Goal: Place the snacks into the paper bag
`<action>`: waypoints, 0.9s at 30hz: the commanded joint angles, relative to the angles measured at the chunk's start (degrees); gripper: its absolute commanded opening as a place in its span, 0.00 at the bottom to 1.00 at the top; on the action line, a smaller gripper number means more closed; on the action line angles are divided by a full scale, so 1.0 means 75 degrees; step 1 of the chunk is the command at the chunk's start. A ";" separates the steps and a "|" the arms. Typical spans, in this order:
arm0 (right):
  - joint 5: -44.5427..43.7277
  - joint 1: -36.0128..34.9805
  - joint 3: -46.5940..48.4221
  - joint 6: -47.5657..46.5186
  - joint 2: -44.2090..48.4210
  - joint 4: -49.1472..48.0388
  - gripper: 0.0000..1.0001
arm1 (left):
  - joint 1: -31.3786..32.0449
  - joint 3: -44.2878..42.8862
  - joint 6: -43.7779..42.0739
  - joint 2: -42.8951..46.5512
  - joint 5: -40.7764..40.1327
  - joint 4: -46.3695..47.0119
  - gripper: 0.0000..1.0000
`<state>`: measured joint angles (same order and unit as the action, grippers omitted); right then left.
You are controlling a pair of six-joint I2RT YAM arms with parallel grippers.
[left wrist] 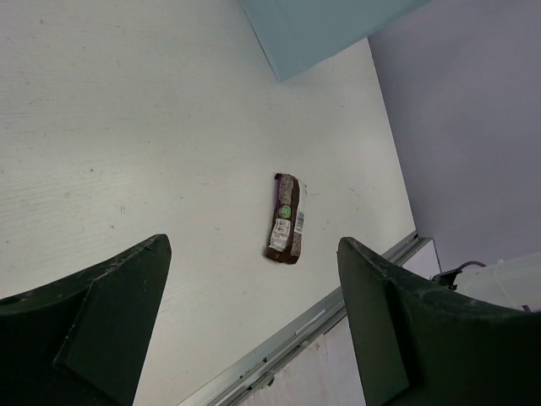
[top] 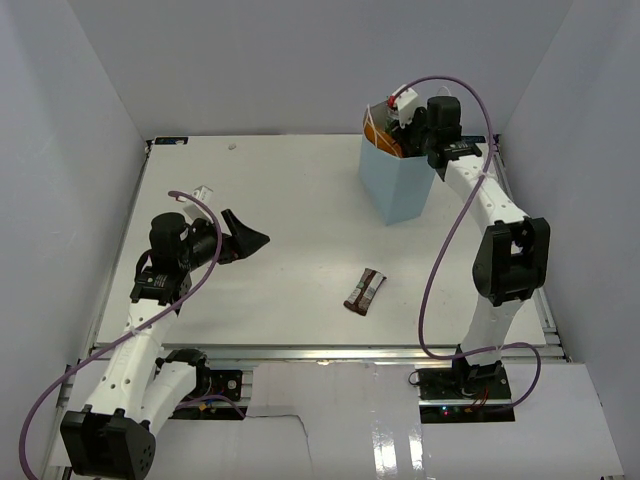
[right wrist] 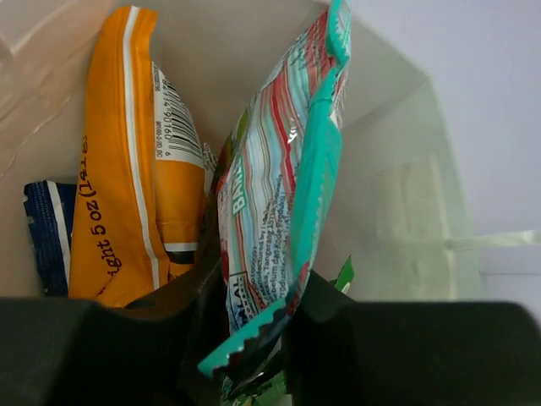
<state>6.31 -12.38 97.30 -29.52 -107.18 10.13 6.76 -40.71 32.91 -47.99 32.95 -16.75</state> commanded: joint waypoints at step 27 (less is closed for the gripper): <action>0.5010 -0.0996 -0.3587 0.0063 0.4292 0.3550 0.80 | 0.0024 -0.0995 -0.0029 -0.0470 -0.0315 -0.0263 0.98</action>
<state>46.48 -16.12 83.44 -32.05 -75.09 30.89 6.76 -49.23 31.70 -52.64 30.52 -19.16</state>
